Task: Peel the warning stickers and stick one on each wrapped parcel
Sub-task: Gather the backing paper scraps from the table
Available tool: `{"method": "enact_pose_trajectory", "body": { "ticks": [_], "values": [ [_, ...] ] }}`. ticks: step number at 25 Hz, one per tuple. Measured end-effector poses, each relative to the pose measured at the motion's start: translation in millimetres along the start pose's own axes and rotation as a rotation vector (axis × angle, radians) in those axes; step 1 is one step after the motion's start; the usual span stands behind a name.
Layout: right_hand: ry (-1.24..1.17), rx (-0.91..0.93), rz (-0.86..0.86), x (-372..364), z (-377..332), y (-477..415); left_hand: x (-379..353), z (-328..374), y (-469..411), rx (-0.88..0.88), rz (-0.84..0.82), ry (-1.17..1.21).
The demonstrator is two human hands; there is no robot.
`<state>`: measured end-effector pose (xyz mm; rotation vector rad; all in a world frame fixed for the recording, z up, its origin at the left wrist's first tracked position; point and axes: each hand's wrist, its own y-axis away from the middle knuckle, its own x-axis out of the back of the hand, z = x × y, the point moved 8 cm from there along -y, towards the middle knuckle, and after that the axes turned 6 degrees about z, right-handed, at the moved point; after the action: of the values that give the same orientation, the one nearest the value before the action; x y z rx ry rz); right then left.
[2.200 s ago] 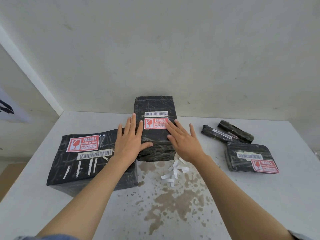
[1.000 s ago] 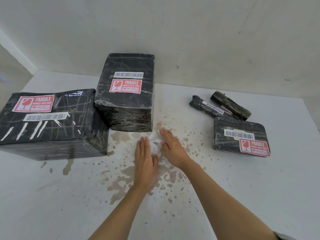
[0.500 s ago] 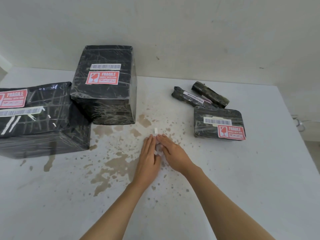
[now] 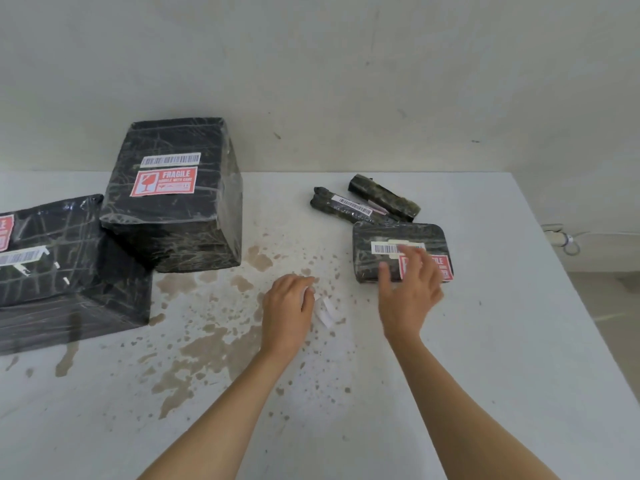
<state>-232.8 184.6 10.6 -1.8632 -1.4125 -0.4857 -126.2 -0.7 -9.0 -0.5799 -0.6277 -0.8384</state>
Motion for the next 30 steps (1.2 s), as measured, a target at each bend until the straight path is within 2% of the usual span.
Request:
{"method": "enact_pose_trajectory", "body": {
  "ticks": [1,3,5,7,10,12,15,18,21,26,30],
  "values": [
    [0.03,-0.149,-0.004,0.1,17.2,-11.1,-3.1,2.9,-6.4,0.004,-0.002,0.0],
    [0.038,-0.331,-0.036,-1.2,42.5,-27.6,-14.5,13.5,-21.2,0.01,-0.045,0.052],
    [-0.005,-0.416,-0.048,-3.1,59.0,-40.6,-33.5,30.6,-42.8,-0.01,-0.11,0.102],
    [-0.118,-0.44,-0.084,-11.0,65.1,-49.0,-58.3,47.7,-67.8,-0.054,-0.224,0.05],
    [-0.197,-0.362,-0.138,-21.2,58.9,-66.6,-97.9,60.2,-99.5,-0.155,-0.453,-0.17],
    [-0.013,-0.269,-0.19,-25.7,52.5,-82.3,-111.5,56.9,-116.8,-0.203,-0.552,-0.305],
    [0.267,-0.102,-0.341,-39.7,37.0,-104.8,-115.4,45.3,-135.6,-0.204,-0.608,-0.382],
    [0.295,0.001,-0.525,-65.0,15.8,-119.5,-106.6,36.9,-138.2,-0.186,-0.574,-0.376],
    [0.307,0.087,-0.599,-91.4,-8.2,-119.6,-86.5,20.4,-138.9,-0.123,-0.5,-0.386],
    [0.238,0.232,-0.625,-129.3,-54.9,-97.6,-48.0,-18.8,-147.0,-0.042,-0.44,-0.415],
    [0.06,0.265,-0.56,-144.1,-88.0,-86.6,-22.6,-41.3,-149.5,0.042,-0.339,-0.285]
  ]
}}
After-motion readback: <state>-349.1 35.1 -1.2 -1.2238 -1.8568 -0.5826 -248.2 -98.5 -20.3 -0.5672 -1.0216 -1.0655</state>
